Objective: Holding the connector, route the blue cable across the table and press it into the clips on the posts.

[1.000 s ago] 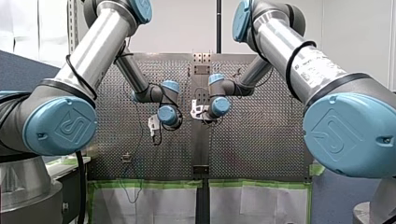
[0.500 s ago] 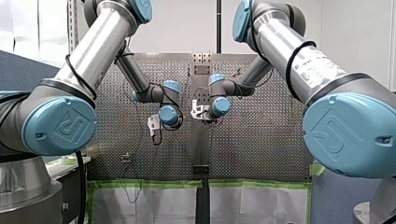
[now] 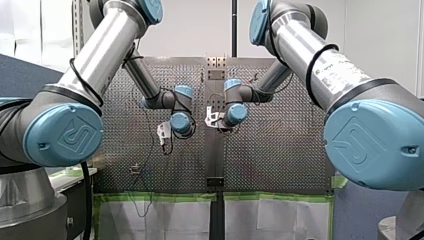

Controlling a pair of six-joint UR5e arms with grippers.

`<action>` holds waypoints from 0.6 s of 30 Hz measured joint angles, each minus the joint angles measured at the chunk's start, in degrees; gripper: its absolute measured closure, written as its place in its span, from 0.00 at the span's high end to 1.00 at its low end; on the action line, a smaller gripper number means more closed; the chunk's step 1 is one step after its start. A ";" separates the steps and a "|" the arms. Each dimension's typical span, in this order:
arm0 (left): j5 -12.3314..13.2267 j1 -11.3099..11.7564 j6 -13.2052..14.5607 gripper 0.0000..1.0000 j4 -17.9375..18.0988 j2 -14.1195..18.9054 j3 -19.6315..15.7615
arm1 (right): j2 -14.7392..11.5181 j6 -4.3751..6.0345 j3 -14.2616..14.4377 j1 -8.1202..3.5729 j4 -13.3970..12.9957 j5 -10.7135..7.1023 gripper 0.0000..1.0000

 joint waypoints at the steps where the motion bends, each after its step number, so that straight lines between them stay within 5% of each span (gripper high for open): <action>1: 0.00 -0.03 -0.01 0.00 -0.27 0.23 0.00 | -0.06 -0.12 -0.23 0.00 0.20 -0.01 0.00; 18: -0.01 -0.43 0.08 0.00 -5.36 7.52 0.00 | -7.13 -0.24 0.02 -0.11 4.85 -0.07 0.00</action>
